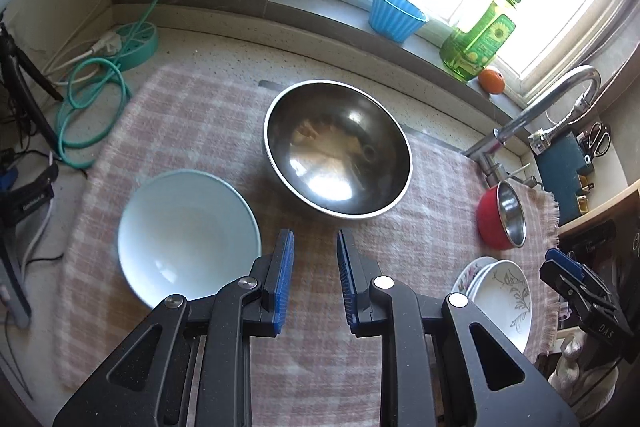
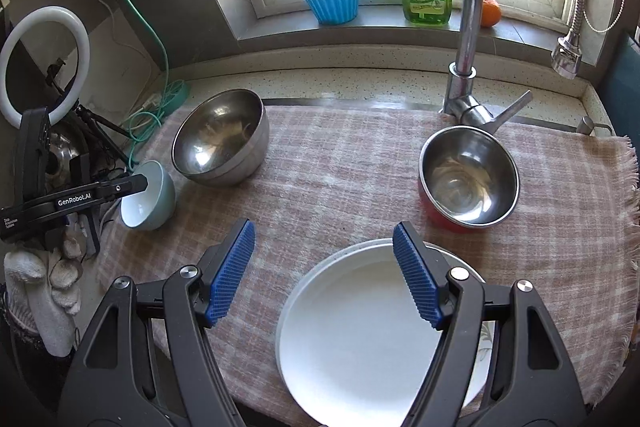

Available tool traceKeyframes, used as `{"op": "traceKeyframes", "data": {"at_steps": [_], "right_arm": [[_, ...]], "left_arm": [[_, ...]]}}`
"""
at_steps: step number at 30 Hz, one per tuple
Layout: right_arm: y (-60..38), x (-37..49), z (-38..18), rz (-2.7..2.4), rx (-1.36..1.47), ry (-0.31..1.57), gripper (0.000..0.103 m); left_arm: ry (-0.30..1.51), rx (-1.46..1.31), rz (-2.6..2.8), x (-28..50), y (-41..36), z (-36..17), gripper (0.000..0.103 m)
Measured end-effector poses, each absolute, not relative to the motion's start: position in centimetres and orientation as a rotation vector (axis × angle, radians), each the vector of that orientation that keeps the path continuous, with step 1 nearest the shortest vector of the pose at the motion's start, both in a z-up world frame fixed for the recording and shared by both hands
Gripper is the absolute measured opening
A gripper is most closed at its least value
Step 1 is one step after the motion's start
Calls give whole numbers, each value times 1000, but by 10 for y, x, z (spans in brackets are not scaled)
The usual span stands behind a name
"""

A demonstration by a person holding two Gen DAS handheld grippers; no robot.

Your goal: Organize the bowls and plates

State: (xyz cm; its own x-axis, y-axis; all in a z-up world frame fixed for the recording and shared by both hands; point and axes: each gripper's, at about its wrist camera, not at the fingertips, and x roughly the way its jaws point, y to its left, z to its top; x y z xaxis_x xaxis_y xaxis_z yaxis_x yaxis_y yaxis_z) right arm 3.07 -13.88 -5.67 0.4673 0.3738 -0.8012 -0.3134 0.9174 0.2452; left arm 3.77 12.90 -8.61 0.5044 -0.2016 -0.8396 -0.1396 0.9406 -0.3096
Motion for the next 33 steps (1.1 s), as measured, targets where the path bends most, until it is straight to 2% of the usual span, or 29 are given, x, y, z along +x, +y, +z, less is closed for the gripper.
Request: {"op": "traceKeyframes", "data": {"at_steps": [9, 14, 16, 19, 22, 27, 33], "right_arm": [[-89, 78, -70, 406, 210, 1062, 72], [-67, 99, -86, 401, 261, 1116, 56], [-59, 107, -94, 408, 278, 1141, 56], [-51, 119, -107, 424, 309, 1188, 49], [-45, 131, -120, 431, 329, 1231, 48], [-39, 145, -135, 450, 326, 1285, 38], [-29, 152, -144, 486, 306, 1318, 19]], "left_arm": [[1083, -374, -105, 91, 165, -103, 21], [1122, -409, -135, 112, 178, -116, 21], [1134, -414, -137, 118, 179, -120, 21], [1152, -430, -137, 124, 181, -127, 21], [1170, -447, -141, 129, 181, -132, 21], [1193, -439, -139, 135, 179, -138, 20], [1202, -424, -137, 139, 173, -141, 20]]}}
